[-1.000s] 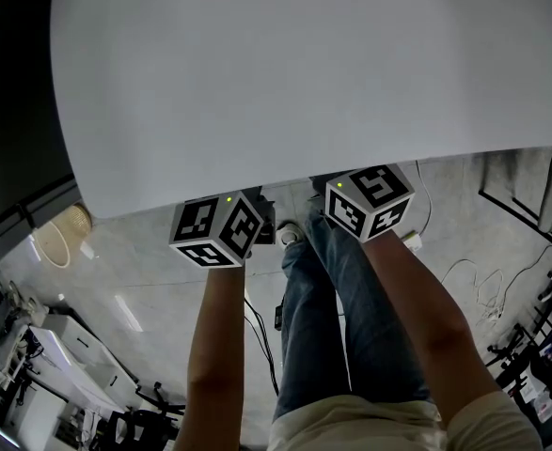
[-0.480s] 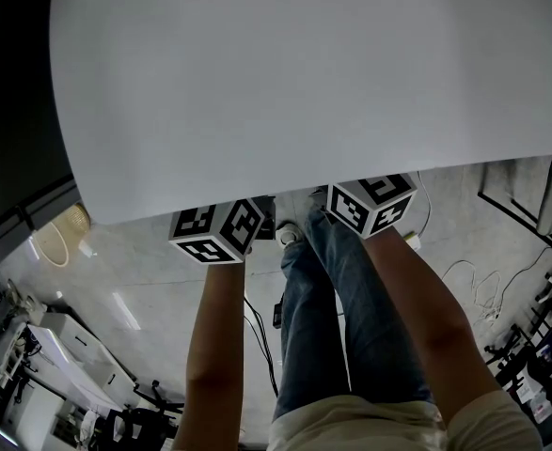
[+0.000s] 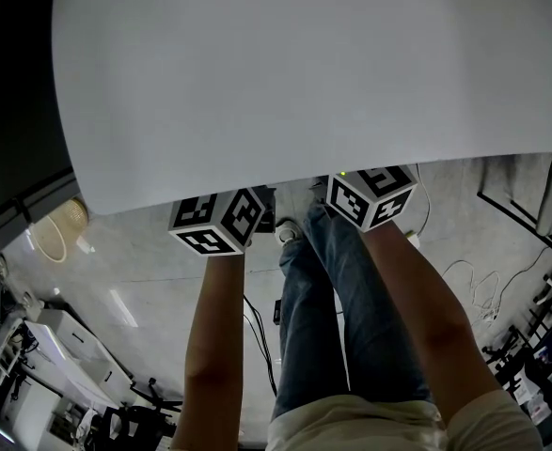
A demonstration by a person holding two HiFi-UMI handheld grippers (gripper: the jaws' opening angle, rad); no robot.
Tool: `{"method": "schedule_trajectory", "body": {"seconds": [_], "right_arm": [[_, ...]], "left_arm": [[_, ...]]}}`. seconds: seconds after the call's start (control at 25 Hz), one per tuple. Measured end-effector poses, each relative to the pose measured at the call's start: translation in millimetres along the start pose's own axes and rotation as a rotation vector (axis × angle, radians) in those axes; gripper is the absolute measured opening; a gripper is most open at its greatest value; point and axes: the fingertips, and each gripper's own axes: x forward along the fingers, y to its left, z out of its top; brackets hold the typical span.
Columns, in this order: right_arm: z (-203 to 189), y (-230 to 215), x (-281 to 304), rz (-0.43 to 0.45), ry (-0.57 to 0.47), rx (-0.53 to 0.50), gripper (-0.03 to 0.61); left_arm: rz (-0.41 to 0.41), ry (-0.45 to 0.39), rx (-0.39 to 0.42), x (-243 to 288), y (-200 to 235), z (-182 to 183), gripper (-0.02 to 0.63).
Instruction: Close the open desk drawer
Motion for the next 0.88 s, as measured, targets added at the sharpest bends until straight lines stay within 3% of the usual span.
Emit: {"method": "schedule_trajectory", "body": {"seconds": [0.68, 0.88], "right_arm": [[3, 7, -14, -0.032, -0.002, -0.006, 0.151], [6, 19, -26, -0.032, -0.023, -0.03, 0.103]], "left_arm": [[0.032, -0.04, -0.014, -14, -6, 0, 0.224], [0.022, -0.037, -0.006, -30, -10, -6, 0.209]]}}
